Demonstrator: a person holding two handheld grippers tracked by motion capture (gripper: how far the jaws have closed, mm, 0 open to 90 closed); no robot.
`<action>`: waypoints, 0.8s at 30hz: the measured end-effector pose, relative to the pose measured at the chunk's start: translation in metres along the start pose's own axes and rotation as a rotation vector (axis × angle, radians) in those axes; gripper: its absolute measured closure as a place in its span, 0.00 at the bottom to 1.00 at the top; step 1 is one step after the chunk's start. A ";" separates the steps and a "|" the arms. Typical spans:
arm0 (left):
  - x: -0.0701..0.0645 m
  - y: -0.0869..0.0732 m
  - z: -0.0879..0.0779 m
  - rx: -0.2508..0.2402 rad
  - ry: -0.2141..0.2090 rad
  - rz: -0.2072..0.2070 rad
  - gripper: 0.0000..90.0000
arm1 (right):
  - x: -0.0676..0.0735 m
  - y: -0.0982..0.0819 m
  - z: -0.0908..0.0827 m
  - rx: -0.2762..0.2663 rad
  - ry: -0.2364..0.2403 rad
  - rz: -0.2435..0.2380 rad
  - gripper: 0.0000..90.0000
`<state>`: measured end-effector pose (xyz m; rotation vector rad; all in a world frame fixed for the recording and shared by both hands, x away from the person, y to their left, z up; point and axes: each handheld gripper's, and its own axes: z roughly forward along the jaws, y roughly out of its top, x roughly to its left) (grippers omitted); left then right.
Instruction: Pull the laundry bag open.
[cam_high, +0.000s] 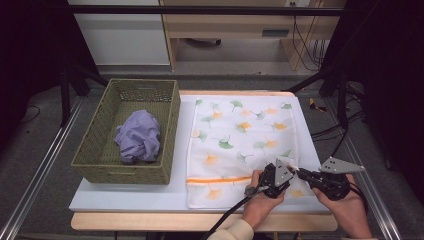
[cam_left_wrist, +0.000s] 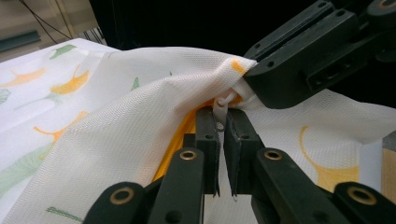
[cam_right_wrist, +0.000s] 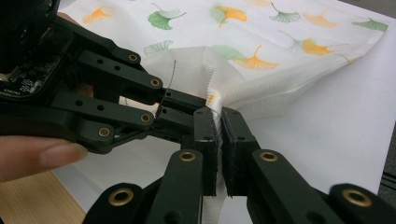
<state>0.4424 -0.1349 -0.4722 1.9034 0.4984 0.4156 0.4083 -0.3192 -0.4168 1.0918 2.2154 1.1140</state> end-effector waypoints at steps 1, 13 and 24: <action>0.000 0.000 0.000 0.003 0.000 0.005 0.94 | 0.000 0.000 0.000 0.000 -0.002 0.000 0.95; -0.002 0.002 -0.004 0.034 0.007 0.009 0.94 | -0.001 -0.001 0.000 0.002 -0.009 0.004 0.95; -0.001 0.003 -0.006 0.039 0.003 0.011 0.95 | -0.001 0.000 0.000 0.001 -0.005 0.016 0.95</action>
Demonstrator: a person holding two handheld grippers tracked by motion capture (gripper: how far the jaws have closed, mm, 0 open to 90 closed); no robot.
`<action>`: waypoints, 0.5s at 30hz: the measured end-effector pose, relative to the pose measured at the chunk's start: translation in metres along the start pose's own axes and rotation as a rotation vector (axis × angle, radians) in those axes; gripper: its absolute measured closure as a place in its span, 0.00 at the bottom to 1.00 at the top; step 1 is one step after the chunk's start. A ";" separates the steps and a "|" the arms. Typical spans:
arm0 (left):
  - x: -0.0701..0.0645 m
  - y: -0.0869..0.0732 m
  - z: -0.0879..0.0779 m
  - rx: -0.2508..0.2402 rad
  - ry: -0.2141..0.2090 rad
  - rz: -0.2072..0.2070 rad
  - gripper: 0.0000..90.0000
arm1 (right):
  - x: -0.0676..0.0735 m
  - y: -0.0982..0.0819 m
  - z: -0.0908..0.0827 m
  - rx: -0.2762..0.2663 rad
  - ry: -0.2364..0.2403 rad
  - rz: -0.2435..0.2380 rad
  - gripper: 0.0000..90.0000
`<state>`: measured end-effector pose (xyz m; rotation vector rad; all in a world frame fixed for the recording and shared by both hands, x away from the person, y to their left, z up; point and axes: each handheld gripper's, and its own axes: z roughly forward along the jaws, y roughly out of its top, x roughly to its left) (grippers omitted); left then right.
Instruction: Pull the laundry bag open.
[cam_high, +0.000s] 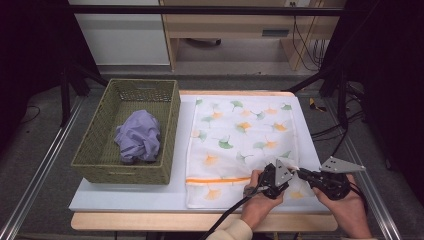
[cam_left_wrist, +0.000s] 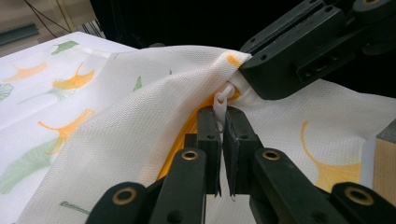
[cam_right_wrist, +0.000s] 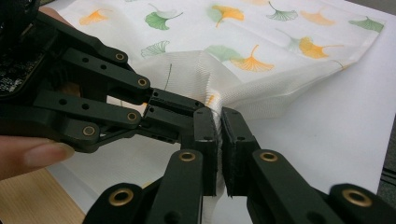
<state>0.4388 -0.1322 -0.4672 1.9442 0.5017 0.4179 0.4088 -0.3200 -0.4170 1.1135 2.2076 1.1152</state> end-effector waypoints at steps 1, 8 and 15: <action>0.000 0.000 0.000 0.001 0.000 0.001 0.95 | 0.000 0.000 0.000 0.001 -0.001 0.000 0.95; 0.000 0.000 -0.001 0.008 0.008 0.005 0.95 | 0.000 0.000 0.001 0.002 -0.003 0.002 0.95; -0.001 0.001 -0.003 0.020 0.013 0.014 1.00 | 0.002 0.001 0.001 0.002 0.001 -0.004 0.95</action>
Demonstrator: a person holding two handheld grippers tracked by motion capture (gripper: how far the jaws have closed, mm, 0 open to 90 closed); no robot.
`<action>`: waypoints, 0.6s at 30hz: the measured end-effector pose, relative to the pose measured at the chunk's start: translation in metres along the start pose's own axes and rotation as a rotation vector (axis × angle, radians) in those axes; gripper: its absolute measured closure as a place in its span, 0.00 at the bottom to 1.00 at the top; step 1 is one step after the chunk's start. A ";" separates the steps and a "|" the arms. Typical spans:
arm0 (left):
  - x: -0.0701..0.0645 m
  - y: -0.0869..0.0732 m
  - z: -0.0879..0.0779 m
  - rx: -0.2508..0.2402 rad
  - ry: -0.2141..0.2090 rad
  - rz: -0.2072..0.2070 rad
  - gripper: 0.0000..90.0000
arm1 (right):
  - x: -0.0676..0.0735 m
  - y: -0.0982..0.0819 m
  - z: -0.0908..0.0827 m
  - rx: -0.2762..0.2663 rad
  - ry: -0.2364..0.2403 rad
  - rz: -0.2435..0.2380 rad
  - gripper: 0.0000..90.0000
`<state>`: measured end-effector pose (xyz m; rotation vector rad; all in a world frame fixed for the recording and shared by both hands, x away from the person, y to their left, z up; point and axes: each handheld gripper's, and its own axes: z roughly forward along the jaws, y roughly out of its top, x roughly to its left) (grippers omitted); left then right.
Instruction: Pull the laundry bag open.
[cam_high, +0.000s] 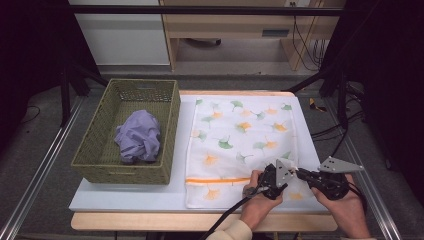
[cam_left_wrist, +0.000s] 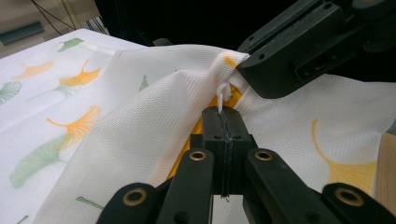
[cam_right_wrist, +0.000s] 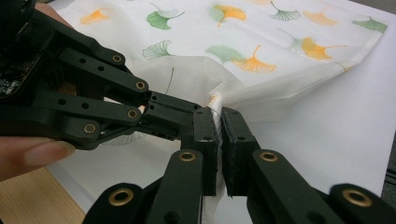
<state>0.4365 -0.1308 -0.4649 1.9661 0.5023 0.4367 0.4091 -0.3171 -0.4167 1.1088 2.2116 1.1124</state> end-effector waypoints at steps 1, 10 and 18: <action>0.000 0.000 0.000 0.002 0.002 0.004 1.00 | 0.000 0.000 0.000 -0.001 0.004 0.006 0.95; -0.003 0.001 0.001 0.013 0.032 0.021 1.00 | 0.001 0.000 0.000 0.005 -0.003 0.004 0.95; -0.003 0.001 0.002 0.027 0.033 0.021 1.00 | 0.001 0.000 0.001 0.006 -0.010 0.023 0.95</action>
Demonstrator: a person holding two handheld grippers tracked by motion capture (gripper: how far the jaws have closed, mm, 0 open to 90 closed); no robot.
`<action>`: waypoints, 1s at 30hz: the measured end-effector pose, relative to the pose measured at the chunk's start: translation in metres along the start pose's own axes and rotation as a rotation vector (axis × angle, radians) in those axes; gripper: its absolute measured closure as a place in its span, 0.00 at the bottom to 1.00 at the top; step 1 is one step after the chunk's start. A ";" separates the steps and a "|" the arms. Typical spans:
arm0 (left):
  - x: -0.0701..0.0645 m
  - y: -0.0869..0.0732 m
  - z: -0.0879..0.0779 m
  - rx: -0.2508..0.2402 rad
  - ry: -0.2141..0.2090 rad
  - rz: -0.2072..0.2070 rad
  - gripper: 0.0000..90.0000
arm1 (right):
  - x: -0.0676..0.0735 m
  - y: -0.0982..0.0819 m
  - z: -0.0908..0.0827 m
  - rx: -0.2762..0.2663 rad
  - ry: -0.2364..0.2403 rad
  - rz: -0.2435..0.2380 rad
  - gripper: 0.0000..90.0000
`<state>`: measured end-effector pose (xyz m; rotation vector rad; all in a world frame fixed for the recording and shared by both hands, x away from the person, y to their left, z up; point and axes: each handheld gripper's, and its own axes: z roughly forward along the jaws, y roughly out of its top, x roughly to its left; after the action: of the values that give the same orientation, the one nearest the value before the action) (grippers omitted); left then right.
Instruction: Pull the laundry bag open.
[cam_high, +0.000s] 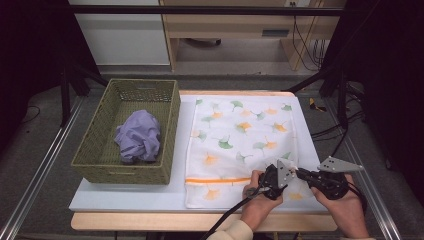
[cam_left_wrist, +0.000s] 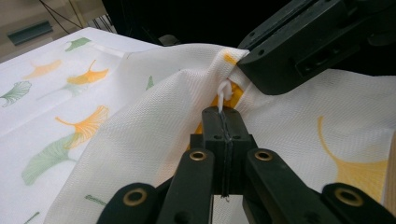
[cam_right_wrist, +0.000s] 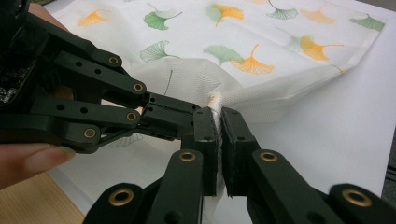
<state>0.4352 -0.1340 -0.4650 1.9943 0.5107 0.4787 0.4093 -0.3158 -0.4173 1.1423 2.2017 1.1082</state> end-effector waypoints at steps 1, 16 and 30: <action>0.000 0.000 0.000 0.007 0.005 0.003 1.00 | 0.000 0.000 0.000 -0.001 0.000 -0.001 0.95; -0.002 -0.002 0.001 0.035 0.016 -0.012 1.00 | -0.006 -0.002 -0.004 -0.010 -0.017 0.029 0.95; 0.000 -0.004 0.002 0.051 0.018 -0.016 1.00 | -0.012 -0.007 -0.008 -0.022 -0.039 0.070 0.95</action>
<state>0.4353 -0.1340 -0.4698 2.0351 0.5547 0.4785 0.4072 -0.3318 -0.4181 1.2291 2.1293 1.1262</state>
